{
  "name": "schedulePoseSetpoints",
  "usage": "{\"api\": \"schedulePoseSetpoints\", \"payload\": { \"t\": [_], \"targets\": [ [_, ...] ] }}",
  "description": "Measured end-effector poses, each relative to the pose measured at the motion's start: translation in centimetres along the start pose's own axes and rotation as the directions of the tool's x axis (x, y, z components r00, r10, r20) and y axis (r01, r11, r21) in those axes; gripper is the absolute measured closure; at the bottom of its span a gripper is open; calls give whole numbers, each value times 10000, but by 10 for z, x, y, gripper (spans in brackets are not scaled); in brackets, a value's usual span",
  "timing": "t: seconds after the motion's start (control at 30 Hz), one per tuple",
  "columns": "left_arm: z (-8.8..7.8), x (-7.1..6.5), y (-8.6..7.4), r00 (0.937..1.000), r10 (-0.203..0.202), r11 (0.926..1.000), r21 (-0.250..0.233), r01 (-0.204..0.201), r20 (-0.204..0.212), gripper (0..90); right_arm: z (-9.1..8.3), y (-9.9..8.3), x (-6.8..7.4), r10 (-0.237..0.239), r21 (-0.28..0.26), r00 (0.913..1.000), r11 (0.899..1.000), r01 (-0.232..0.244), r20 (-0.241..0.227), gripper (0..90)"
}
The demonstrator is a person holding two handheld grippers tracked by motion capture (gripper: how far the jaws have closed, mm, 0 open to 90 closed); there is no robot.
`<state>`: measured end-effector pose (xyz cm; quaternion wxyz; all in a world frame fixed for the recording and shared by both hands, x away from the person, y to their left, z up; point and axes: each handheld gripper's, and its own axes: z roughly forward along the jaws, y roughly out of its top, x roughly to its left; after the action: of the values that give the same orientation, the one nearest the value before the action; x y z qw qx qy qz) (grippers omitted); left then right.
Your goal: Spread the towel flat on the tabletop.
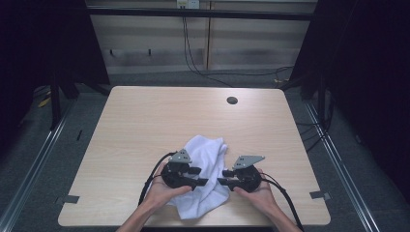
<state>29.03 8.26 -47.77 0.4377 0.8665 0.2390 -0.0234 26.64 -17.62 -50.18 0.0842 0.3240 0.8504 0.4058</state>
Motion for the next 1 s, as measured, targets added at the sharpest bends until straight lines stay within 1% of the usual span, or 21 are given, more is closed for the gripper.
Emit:
{"api": "schedulePoseSetpoints", "payload": {
  "t": [0.1, 0.13, 0.2, 0.23, 0.27, 0.3, 0.37, 0.43, 0.47, 0.5, 0.53, 0.6, 0.67, 0.73, 0.77, 0.8, 0.83, 0.87, 0.93, 0.97, 1.0],
  "targets": [
    [1, -1, -1, 10000, 35, 9999, 97, -35, 57, 468, 2, 0, 0, -29, -14, 10000, 10000, 29, -27, 638],
    [4, -2, -1, 9998, 181, 9994, 306, -179, -60, 469, 3, 0, 0, 11, -35, 10000, 10000, -11, -31, 640],
    [12, -8, -3, 9954, 786, 9955, 571, -756, -538, 492, 3, -1, 0, 126, -63, 9999, 9999, -126, -7, 655],
    [14, -10, -2, 9930, 907, 9939, 695, -855, -756, 508, 4, -1, 0, 164, -85, 9999, 9998, -164, 7, 676],
    [15, -12, -1, 9907, 917, 9939, 707, -849, -1001, 558, 4, -1, 0, 155, -74, 9999, 9999, -155, 2, 702],
    [14, -12, -1, 9897, 927, 9936, 751, -848, -1089, 630, 4, 0, 0, 130, -33, 9999, 9999, -130, 5, 742],
    [12, -8, -2, 9910, 761, 9953, 688, -687, -1104, 739, 5, 0, 1, 217, -9, 9998, 9998, -217, -26, 829],
    [7, -1, -3, 9980, 190, 9997, 193, -179, -603, 778, 3, 0, 1, 465, -62, 9988, 9989, -466, -136, 876],
    [2, 3, -3, 9998, -108, 9997, -199, 105, -139, 786, 1, 0, -1, 511, -140, 9986, 9986, -513, -140, 882],
    [-4, 8, -3, 9987, -427, 9970, -630, 444, 287, 790, -2, 0, -4, 634, -200, 9980, 9978, -635, -53, 884],
    [-9, 11, -2, 9971, -625, 9932, -959, 665, 438, 791, -5, 0, -7, 835, -392, 9965, 9958, -831, 80, 886],
    [-27, 18, -1, 9943, -925, 9806, -1684, 1003, 535, 792, -15, 0, -17, 1275, -861, 9917, 9883, -1255, 184, 886],
    [-44, 22, -1, 9944, -987, 9698, -2202, 1047, 379, 793, -25, 0, -25, 1612, -1261, 9863, 9797, -1556, 352, 886],
    [-67, 29, -4, 9917, -1243, 9510, -2812, 1287, 334, 793, -37, -2, -34, 2055, -1718, 9776, 9657, -1949, 463, 887],
    [-86, 33, -8, 9911, -1319, 9384, -3201, 1302, 165, 793, -45, -3, -38, 2268, -1983, 9726, 9568, -2125, 518, 887],
    [-86, 33, -8, 9911, -1319, 9384, -3201, 1302, 165, 793, -45, -3, -38, 2268, -1983, 9726, 9568, -2125, 518, 887],
    [-94, 36, -10, 9898, -1410, 9296, -3411, 1398, 214, 793, -55, -4, -43, 2521, -2352, 9657, 9440, -2312, 623, 887],
    [-104, 40, -13, 9868, -1597, 9134, -3754, 1575, 256, 792, -60, -4, -45, 2584, -2469, 9640, 9399, -2359, 624, 887],
    [-119, 46, -18, 9814, -1915, 8911, -4162, 1808, 161, 793, -69, -3, -49, 2767, -2786, 9582, 9281, -2471, 721, 888],
    [-128, 50, -22, 9756, -2192, 8751, -4408, 1997, 67, 793, -75, -3, -51, 2843, -2938, 9557, 9224, -2509, 764, 888],
    [-132, 51, -25, 9703, -2414, 8643, -4518, 2210, 127, 793, -82, -1, -53, 2957, -3132, 9513, 9146, -2558, 868, 888]
  ]
}}
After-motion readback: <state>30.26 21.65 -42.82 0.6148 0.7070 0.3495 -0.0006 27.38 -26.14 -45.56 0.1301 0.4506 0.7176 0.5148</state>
